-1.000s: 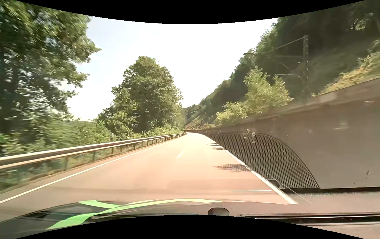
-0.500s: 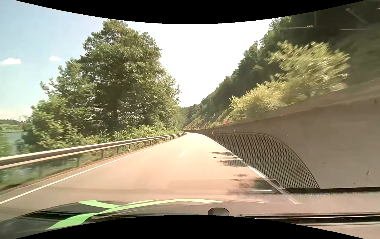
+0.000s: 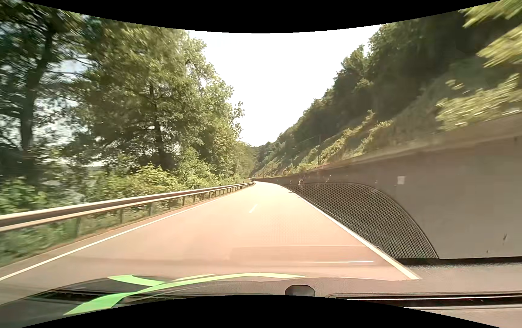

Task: Follow the waypoints while adhering to traffic rules and regulations

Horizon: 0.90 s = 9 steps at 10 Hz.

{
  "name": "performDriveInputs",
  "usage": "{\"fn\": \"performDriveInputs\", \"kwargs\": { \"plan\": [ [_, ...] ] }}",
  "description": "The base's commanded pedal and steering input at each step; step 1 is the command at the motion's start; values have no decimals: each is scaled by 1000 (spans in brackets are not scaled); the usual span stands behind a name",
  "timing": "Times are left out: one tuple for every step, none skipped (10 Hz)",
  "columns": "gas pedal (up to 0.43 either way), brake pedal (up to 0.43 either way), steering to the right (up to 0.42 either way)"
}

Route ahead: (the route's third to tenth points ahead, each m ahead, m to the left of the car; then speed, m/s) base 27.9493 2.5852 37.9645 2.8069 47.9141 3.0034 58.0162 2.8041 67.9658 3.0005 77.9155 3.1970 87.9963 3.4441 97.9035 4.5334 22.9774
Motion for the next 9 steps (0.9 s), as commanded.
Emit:
{"fn": "performDriveInputs", "kwargs": {
  "plan": [
    [268,0,-3],
    [268,0,-3],
    [268,0,-2],
    [268,0,-3],
    [268,0,-3],
    [260,0,-3],
    [240,0,-3],
    [197,0,-3],
    [189,0,-3]
  ]
}}
